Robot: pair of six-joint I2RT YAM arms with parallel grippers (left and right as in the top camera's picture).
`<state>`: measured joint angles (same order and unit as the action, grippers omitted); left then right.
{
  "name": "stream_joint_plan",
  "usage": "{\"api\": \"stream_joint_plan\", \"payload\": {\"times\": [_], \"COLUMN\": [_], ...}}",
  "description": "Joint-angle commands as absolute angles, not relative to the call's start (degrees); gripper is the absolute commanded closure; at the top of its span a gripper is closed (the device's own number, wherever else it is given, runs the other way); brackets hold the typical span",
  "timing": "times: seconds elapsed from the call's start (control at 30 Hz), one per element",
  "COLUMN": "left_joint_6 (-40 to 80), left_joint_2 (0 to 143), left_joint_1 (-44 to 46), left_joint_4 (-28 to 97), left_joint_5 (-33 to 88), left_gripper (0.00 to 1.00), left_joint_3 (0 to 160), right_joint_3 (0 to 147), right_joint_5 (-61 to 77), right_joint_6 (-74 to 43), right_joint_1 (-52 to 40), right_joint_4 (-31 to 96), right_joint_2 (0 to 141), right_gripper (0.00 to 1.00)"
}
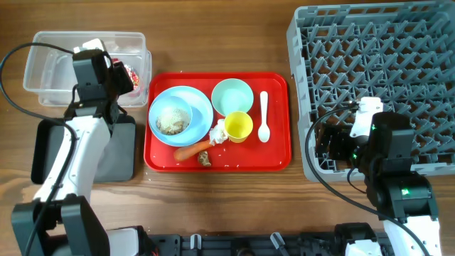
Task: Sort waste into correct bins and load items into the dishwasher rack
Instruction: 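Carry the red wrapper left and drop it into the clear bin, then grasp the yellow cup with the left gripper and lift it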
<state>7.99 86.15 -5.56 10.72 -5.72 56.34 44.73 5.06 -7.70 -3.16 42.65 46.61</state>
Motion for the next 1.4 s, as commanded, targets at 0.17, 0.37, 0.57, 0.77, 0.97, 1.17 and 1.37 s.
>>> {"api": "stream_joint_plan", "payload": {"times": [0.17, 0.37, 0.57, 0.77, 0.97, 1.17, 1.37], "left_joint_6": [8.4, 8.4, 8.4, 8.4, 16.7, 32.5, 35.3], "left_joint_2": [78.5, 85.1, 91.9, 93.0, 89.5, 86.3, 86.3], "left_joint_1": [10.8, 25.7, 30.5, 30.5, 27.7, 17.4, 15.1], "left_joint_4": [18.7, 22.3, 26.2, 27.0, 26.1, 15.5, 9.1], "left_joint_5": [16.7, 16.7, 16.6, 16.7, 17.9, 53.3, 69.6], "left_gripper": [0.38, 0.38, 0.48, 0.96, 0.96, 0.96, 0.96], "left_joint_3": [57.2, 57.2, 57.2, 57.2, 57.6, 57.6, 57.6], "right_joint_3": [46.1, 46.1, 46.1, 46.1, 46.1, 46.1, 46.1], "right_joint_5": [4.5, 4.5, 4.5, 4.5, -5.6, 14.4, 55.0], "right_joint_6": [-7.9, -7.9, -7.9, -7.9, -13.3, -6.8, 3.0], "right_joint_1": [-2.9, -2.9, -2.9, -2.9, -2.9, -2.9, -2.9], "right_joint_4": [42.1, 42.1, 42.2, 42.6, 43.2, 35.4, 25.9], "right_joint_2": [46.7, 46.7, 46.7, 46.7, 46.7, 49.5, 56.2], "right_gripper": [0.0, 0.0, 0.0, 0.0, 0.0, 0.0, 0.0]}}
